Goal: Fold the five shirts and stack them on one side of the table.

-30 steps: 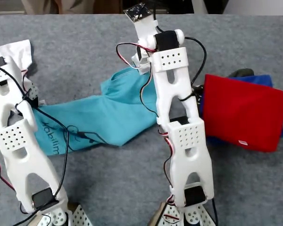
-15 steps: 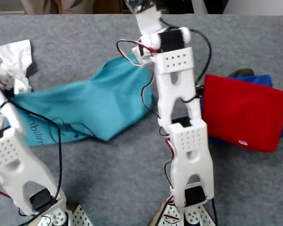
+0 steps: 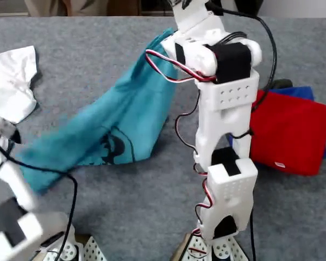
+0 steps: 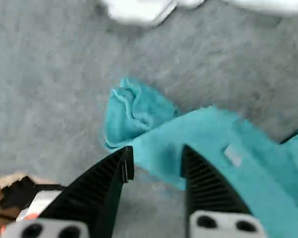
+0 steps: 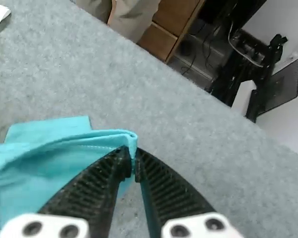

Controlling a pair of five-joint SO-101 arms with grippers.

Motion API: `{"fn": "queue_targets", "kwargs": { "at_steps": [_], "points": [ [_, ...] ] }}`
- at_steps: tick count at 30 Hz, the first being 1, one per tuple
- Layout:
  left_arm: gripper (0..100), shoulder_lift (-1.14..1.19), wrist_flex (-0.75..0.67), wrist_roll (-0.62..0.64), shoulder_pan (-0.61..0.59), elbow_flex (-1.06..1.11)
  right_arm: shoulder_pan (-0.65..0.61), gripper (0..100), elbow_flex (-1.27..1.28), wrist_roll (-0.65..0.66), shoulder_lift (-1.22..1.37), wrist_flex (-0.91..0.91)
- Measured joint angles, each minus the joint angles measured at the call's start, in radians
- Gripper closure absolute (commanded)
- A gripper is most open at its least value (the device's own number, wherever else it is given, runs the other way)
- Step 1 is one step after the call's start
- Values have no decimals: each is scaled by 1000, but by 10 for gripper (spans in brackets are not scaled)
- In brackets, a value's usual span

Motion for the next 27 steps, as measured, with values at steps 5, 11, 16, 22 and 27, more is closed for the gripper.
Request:
{"fn": "queue_targets", "kwargs": {
  "at_steps": [5, 11, 16, 22, 27],
  "points": [
    [757, -89, -21, -48, -66, 101, 0, 995, 189, 0, 0, 0],
    [757, -92, -57, -49, -98, 112, 2, 995, 434, 12, 0, -58],
    [757, -41, -64, -15, -49, 112, 2, 995, 641, 11, 0, -219],
    [757, 83, -64, 40, 8, 31, 2, 995, 862, -29, 0, -442],
    [758, 218, -23, 109, 107, -114, 2, 995, 947, -51, 0, -554]
  ]
}}
